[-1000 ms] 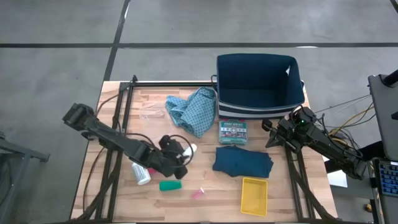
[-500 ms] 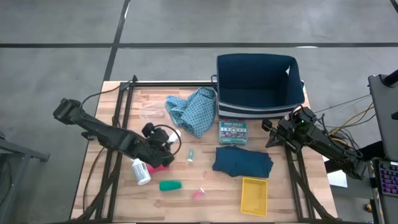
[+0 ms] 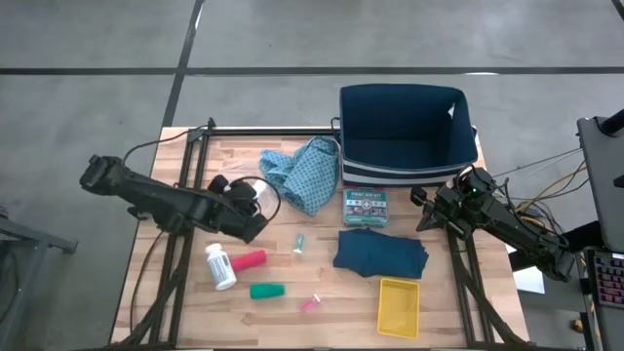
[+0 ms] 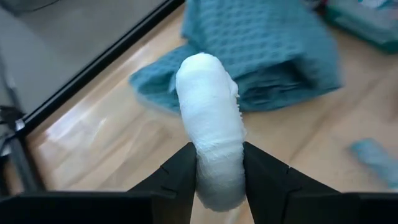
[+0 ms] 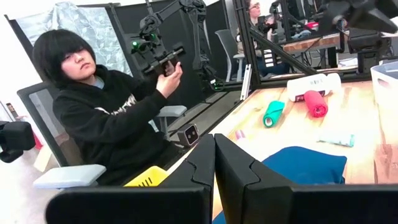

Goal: Pick & place medical supplies in basket/bin
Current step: Put the white rolled gauze into the transparent bin

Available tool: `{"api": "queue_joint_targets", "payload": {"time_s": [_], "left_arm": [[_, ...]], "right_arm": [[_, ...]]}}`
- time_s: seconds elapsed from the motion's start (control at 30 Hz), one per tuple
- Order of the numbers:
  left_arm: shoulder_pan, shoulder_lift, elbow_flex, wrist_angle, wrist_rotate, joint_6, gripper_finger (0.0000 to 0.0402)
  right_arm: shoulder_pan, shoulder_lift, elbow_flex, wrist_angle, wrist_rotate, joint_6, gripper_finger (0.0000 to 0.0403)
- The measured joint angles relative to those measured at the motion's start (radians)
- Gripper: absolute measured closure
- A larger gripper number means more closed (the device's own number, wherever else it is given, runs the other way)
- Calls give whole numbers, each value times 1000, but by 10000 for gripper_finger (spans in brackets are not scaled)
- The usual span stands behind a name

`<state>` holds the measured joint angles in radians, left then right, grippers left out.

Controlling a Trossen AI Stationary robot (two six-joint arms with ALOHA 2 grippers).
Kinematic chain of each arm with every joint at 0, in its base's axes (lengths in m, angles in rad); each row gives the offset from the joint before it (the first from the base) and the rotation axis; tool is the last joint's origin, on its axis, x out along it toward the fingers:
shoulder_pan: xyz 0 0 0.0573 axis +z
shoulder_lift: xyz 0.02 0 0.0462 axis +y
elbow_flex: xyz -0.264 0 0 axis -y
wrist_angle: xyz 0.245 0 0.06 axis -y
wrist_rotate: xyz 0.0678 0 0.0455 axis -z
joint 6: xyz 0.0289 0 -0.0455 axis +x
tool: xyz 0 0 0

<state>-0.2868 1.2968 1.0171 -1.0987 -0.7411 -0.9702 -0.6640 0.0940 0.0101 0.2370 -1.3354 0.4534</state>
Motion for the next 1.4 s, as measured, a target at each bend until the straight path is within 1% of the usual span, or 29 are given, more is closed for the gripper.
{"api": "queue_joint_targets", "payload": {"time_s": [0.1, 0.27, 0.6, 0.73, 1.13, 1.4], "left_arm": [[36, 0, -39, -4, 14, -2, 282], [90, 0, -127, 31, 88, -30, 282], [140, 0, -261, 145, 179, -28, 282], [154, 0, -304, 188, 192, -25, 281], [191, 0, -355, 261, 233, -22, 281], [192, 0, -356, 275, 244, -22, 281]], "right_arm": [[0, 0, 0, 0, 0, 0, 394], [0, 0, 0, 0, 0, 0, 394], [0, 0, 0, 0, 0, 0, 394], [0, 0, 0, 0, 0, 0, 394], [0, 0, 0, 0, 1, 0, 394], [0, 0, 0, 0, 2, 0, 394]]}}
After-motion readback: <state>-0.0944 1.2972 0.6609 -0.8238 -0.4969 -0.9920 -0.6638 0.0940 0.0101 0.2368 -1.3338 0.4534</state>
